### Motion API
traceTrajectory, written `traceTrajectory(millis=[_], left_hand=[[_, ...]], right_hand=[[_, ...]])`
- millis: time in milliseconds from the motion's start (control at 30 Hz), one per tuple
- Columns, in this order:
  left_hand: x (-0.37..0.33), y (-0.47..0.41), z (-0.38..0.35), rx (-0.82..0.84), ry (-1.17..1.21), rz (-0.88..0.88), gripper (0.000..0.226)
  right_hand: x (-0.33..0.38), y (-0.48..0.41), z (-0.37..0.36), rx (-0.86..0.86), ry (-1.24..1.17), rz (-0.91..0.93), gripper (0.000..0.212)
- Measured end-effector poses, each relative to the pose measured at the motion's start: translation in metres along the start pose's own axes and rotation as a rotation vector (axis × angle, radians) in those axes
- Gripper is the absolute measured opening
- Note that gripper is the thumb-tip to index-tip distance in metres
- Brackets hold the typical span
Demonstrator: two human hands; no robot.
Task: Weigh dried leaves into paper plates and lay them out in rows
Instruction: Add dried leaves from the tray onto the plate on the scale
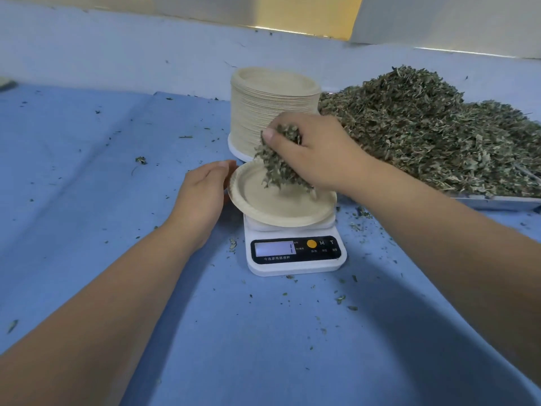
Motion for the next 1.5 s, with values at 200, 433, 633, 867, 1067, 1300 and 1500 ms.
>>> traceTrajectory(millis=[200, 433, 633, 867, 1067, 1300, 1500], left_hand=[[-0.001, 0.000, 0.000, -0.001, -0.001, -0.008, 0.027], [-0.004, 0.002, -0.001, -0.002, -0.051, -0.014, 0.031], [-0.005, 0.003, 0.000, -0.001, -0.061, -0.005, 0.032], [-0.006, 0.005, -0.001, 0.019, -0.069, -0.022, 0.032], [-0.004, 0.003, -0.001, 0.041, -0.077, -0.021, 0.032], [-0.002, 0.000, 0.000, 0.025, -0.077, -0.025, 0.031], [-0.003, 0.001, -0.002, 0.011, -0.039, -0.033, 0.026]], right_hand=[[0.006, 0.008, -0.013, 0.149, 0.159, 0.064, 0.049], [0.004, -0.004, 0.004, -0.029, 0.026, 0.036, 0.046], [0.003, -0.009, -0.001, -0.149, -0.037, -0.006, 0.042], [-0.007, -0.013, 0.008, -0.218, -0.098, -0.017, 0.033], [-0.080, 0.004, 0.028, -0.349, 0.008, -0.311, 0.024], [-0.129, 0.039, 0.031, -0.189, 0.151, -0.558, 0.033], [-0.063, 0.030, 0.016, -0.127, -0.033, -0.220, 0.038]])
Point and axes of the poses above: each hand's wrist, its own y-axis away from the middle knuckle, its own z-axis out of the back of the hand, x = y × z, the point moved 3 cm from there along -y, towards the middle knuckle, and after that the axes turned 6 degrees about -y, right-handed, at the moved point
